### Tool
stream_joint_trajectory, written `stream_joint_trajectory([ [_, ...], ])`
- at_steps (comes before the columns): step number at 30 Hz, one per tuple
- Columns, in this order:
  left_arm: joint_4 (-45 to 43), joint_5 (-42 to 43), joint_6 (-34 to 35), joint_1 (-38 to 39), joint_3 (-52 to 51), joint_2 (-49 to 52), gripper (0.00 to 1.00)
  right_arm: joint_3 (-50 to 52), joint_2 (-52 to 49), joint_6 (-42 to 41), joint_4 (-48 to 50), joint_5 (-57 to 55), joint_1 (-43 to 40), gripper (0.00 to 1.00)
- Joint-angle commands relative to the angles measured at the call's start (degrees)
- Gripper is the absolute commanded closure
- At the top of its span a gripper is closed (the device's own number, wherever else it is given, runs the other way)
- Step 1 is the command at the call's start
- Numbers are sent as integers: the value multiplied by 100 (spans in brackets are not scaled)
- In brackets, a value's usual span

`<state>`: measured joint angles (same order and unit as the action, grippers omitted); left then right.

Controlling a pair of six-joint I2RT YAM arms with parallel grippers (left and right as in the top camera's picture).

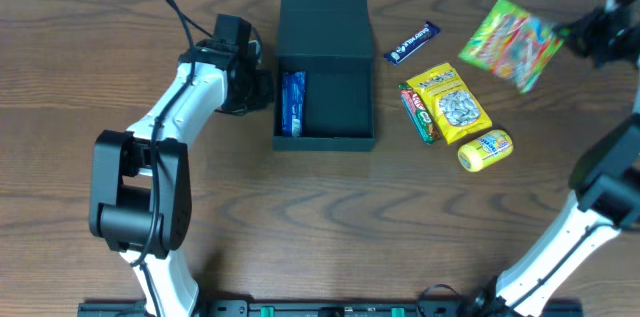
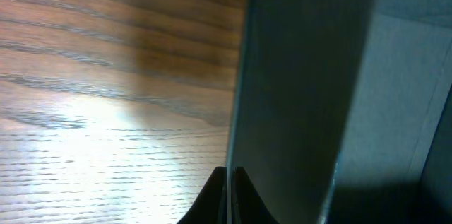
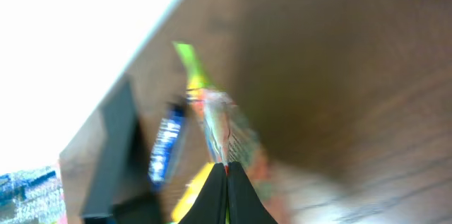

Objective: Pack container
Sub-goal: 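Carry the green gummy bag over the box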

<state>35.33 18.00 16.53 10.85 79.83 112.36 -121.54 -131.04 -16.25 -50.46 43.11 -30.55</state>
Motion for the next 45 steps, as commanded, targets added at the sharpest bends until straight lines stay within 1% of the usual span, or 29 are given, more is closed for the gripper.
stream_joint_trajectory([
  [1, 26, -42, 20, -157, 90, -83, 94, -254, 933, -557, 92, 280, 304, 99],
  [5, 20, -44, -105, -404, 219, -151, 94, -254, 1475, -1298, 160, 538, 846, 99],
  [7, 17, -44, -271, -507, 271, -197, 95, -254, 1587, -1740, 164, 702, 1132, 99],
  [9, 17, -61, -398, -632, 334, -280, 94, -254, 1644, -2227, 201, 798, 1631, 99],
  [11, 17, -59, -483, -717, 376, -332, 94, -254, 1646, -2551, 396, 957, 1982, 99],
  [14, 15, -59, -551, -802, 402, -382, 94, -254, 1646, -2710, 787, 1095, 2566, 99],
  [16, 15, -59, -588, -846, 404, -407, 94, -254, 1646, -2835, 848, 1082, 2865, 99],
  [23, 20, -57, -588, -903, 404, -417, 94, -247, 1644, -3198, 785, 68, 3759, 99],
  [27, 17, -59, -621, -903, 402, -417, 94, -247, 1644, -3254, 776, 13, 4172, 99],
  [30, 20, -59, -627, -903, 402, -417, 95, -247, 1644, -3145, 557, 133, 4389, 99],
  [33, 20, -57, -627, -903, 402, -417, 94, -247, 1644, -2879, 57, 15, 4505, 99],
  [36, 17, -59, -627, -903, 404, -417, 94, -240, 1639, -2693, -503, -439, 4566, 99],
  [38, 20, -57, -627, -903, 402, -417, 95, -232, 1637, -2435, -817, -522, 4612, 99],
  [45, 22, -57, -629, -903, 402, -417, 95, -229, 1637, -1585, -1364, -498, 4747, 99],
])
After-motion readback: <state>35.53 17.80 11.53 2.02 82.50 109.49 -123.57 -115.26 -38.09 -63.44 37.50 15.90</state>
